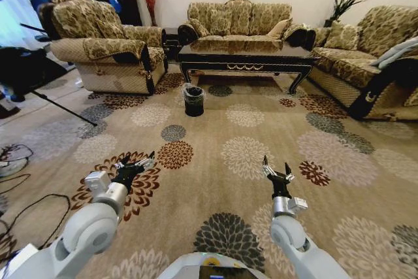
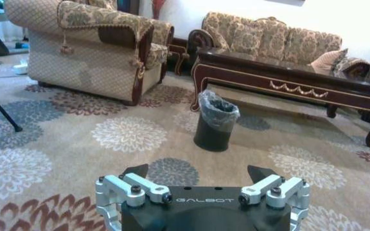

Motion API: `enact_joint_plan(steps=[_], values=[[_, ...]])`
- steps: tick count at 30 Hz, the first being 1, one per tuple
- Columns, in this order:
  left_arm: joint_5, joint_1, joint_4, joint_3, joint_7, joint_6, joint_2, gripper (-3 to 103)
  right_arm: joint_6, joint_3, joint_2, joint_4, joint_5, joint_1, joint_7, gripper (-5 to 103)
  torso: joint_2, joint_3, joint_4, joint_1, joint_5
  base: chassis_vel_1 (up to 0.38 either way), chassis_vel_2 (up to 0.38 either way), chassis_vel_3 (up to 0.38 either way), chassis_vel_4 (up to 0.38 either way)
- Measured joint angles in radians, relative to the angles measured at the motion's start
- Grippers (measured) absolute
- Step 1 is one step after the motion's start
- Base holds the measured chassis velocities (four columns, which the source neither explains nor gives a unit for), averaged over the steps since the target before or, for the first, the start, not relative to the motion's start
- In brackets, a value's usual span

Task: Move to the front of the table and pick up the trash from the floor, then place it into the trash bin.

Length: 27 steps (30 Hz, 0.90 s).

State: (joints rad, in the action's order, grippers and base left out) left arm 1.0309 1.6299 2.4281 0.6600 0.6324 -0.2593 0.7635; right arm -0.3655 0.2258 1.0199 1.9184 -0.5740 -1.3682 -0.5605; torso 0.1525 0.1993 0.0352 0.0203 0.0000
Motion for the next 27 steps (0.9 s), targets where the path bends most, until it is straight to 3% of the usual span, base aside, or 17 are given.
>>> enact_joint_plan(steps=[12,27], values=[[0.000,0.000,0.000,0.000,0.000,0.000,0.000,100,0.000,0.000,0.000,0.000,0.000,0.000,0.000,100,0.045,0.034,0.0000,0.011,0.0000,-0.041,0.038,0.039,-0.040],[0.000,0.000,0.000,0.000,0.000,0.000,0.000,100,0.000,0.000,0.000,0.000,0.000,0.000,0.000,100,0.098,0.073,0.0001,0.028,-0.0001,-0.188,0.180,0.181,-0.183]])
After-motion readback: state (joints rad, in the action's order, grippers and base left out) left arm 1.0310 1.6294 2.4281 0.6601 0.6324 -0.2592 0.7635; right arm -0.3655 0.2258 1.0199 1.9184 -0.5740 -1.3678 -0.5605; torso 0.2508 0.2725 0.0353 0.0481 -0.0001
